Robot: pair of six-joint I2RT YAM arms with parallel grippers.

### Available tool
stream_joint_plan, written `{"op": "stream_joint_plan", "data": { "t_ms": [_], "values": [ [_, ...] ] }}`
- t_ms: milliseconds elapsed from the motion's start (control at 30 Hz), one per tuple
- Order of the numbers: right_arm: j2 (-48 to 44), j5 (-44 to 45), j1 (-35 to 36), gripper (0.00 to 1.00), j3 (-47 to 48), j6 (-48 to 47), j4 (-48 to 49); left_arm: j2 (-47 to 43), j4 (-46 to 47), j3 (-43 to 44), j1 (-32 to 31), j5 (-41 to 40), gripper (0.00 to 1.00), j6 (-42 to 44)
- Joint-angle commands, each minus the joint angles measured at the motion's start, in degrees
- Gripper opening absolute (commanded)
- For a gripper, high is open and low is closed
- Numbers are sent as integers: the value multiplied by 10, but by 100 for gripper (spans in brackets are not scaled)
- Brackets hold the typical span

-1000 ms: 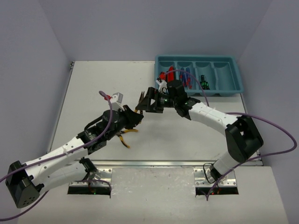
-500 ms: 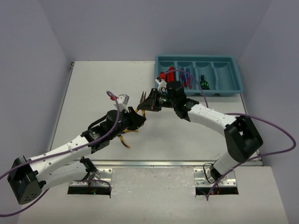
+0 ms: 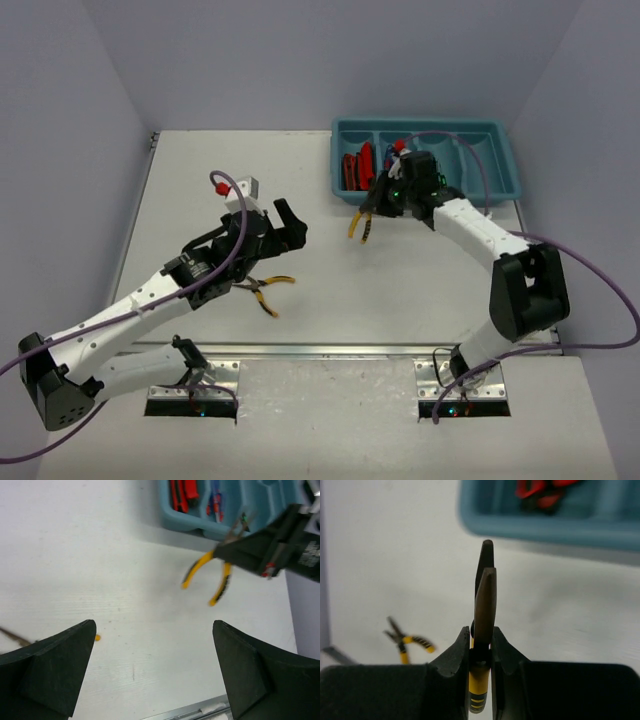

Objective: Sort the tools into containers

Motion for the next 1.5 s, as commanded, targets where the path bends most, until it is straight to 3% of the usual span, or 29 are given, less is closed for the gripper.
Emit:
{"op": "stream_joint_plan", "data": {
  "t_ms": [0,233,433,667,800,867,1000,1033,1133,1233,1333,1367,1433,1467],
  "values": [
    [21,185,-103,0,171,-160,-158,21,-138,9,9,-75,100,-54],
    [198,329,-210,0,430,-250,-239,22,-97,-48,10,0,100,-33],
    [349,445,-215,0,643,-363,-263,7,-93,-70,10,11,100,-17],
    [413,409,-241,0,649,-424,-239,-21,-98,-93,10,6,100,-20],
    [430,351,-256,0,638,-407,-238,-17,-108,-95,10,6,100,-25],
    [431,346,-262,11,633,-396,-238,-18,-106,-98,10,15,100,-26],
    [420,361,-263,54,638,-395,-238,-18,-108,-100,10,21,100,-23],
    [416,362,-263,60,638,-392,-239,-18,-108,-100,10,20,100,-23],
    [392,356,-262,69,641,-367,-245,-18,-111,-102,10,20,100,-23],
    [372,302,-261,71,659,-336,-275,-19,-114,-109,10,7,100,-43],
    [323,248,-245,82,646,-281,-315,-9,-117,-115,10,-8,100,-77],
    [288,230,-228,90,629,-265,-312,6,-130,-111,10,-21,100,-110],
    [264,219,-197,91,577,-258,-297,32,-158,-99,10,-42,100,-159],
    [221,222,-174,91,525,-258,-283,65,-207,-80,10,-66,100,-227]
  ]
}}
